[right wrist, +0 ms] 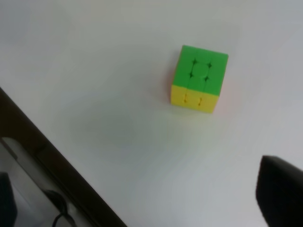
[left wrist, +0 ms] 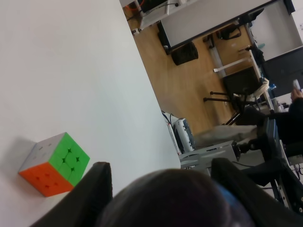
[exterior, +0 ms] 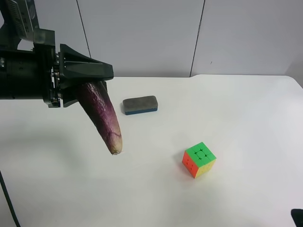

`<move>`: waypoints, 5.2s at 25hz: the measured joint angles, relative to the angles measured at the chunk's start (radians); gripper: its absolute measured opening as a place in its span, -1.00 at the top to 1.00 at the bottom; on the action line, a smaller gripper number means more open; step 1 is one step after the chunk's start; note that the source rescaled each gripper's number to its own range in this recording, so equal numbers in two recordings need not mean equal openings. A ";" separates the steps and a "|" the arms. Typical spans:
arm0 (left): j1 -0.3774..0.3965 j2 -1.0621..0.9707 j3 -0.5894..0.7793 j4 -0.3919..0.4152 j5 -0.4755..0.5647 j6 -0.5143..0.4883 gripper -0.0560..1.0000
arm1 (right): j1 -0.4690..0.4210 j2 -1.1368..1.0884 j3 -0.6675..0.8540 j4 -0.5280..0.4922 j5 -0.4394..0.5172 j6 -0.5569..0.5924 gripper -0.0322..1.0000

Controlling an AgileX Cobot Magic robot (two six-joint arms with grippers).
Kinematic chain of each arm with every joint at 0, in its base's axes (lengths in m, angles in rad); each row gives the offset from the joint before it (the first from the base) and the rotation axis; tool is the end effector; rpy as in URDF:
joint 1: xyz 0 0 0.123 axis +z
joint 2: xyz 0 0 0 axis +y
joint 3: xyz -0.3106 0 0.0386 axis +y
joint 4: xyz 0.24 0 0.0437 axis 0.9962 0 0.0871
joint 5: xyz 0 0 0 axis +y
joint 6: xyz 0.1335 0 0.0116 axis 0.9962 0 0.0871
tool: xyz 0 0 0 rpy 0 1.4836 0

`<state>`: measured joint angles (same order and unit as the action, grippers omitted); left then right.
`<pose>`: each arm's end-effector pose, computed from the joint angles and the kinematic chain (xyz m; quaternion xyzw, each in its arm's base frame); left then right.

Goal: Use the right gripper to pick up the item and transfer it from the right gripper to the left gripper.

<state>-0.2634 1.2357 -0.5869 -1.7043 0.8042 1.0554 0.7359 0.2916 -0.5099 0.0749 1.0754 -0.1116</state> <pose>0.2043 -0.1542 0.2802 0.0346 0.8018 -0.5209 0.2908 0.0197 0.0297 0.2509 -0.3752 0.8403 0.1551 0.3593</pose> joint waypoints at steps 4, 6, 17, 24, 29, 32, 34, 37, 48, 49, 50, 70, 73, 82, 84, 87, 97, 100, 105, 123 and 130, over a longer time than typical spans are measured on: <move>0.000 0.000 0.000 0.003 -0.006 0.000 0.87 | -0.041 -0.059 0.000 0.001 -0.001 0.000 -1.00; 0.000 0.000 0.000 0.003 -0.016 0.000 0.87 | -0.107 -0.103 0.000 0.002 -0.001 0.000 -1.00; 0.000 0.000 0.000 0.003 -0.042 0.000 0.87 | -0.532 -0.294 0.003 0.002 0.000 0.002 -1.00; 0.000 0.002 0.000 0.003 -0.113 0.000 0.87 | -0.569 -0.294 0.003 0.007 0.000 0.003 -1.00; 0.032 0.040 0.000 0.011 -0.192 0.000 0.87 | -0.569 -0.294 0.003 0.009 0.000 0.003 -1.00; 0.101 0.106 -0.030 0.060 -0.166 -0.007 0.87 | -0.569 -0.294 0.003 0.009 0.000 0.003 -1.00; 0.154 0.169 -0.073 0.118 -0.131 -0.027 0.87 | -0.569 -0.294 0.003 0.009 0.000 0.003 -1.00; 0.231 0.259 -0.162 0.236 -0.083 -0.090 0.87 | -0.569 -0.294 0.003 0.009 0.000 0.003 -1.00; 0.332 0.430 -0.409 0.814 -0.119 -0.380 0.87 | -0.569 -0.294 0.003 0.009 0.000 0.003 -1.00; 0.332 0.432 -0.412 0.860 -0.147 -0.408 0.87 | -0.569 -0.294 0.003 0.009 0.000 0.003 -1.00; 0.332 0.435 -0.412 0.924 -0.171 -0.439 0.87 | -0.569 -0.294 0.003 0.009 0.000 0.003 -1.00; 0.332 0.621 -0.412 1.175 -0.395 -0.566 0.87 | -0.569 -0.294 0.003 0.009 0.000 0.003 -1.00; 0.332 0.629 -0.412 1.170 -0.404 -0.554 0.87 | -0.569 -0.294 0.003 0.009 0.000 0.003 -1.00; 0.332 0.632 -0.412 1.157 -0.410 -0.551 0.31 | -0.569 -0.294 0.003 0.009 0.000 0.003 -1.00; 0.332 0.632 -0.412 1.139 -0.416 -0.554 -0.32 | -0.569 -0.294 0.003 0.009 0.000 0.003 -1.00; 0.332 0.632 -0.412 1.127 -0.421 -0.555 -0.73 | -0.569 -0.294 0.003 0.009 0.000 0.003 -1.00; 0.332 0.641 -0.412 1.123 -0.421 -0.555 -0.82 | -0.569 -0.294 0.003 0.009 0.000 0.003 -1.00; 0.332 0.641 -0.412 1.123 -0.421 -0.555 -0.82 | -0.569 -0.294 0.003 0.009 0.000 0.003 -1.00; 0.332 0.641 -0.412 1.123 -0.418 -0.555 -0.82 | -0.569 -0.294 0.003 0.009 0.000 0.003 -1.00; 0.332 0.390 -0.412 1.157 -0.292 -0.553 -0.83 | -0.569 -0.294 0.003 0.009 0.000 0.003 -1.00; 0.332 0.155 -0.412 1.170 -0.106 -0.555 -0.83 | -0.569 -0.294 0.003 0.009 0.000 0.003 -1.00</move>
<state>0.0687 1.3905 -0.9994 -0.5341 0.6980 0.5006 0.1673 -0.0028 -0.5070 0.0842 1.0754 -0.1083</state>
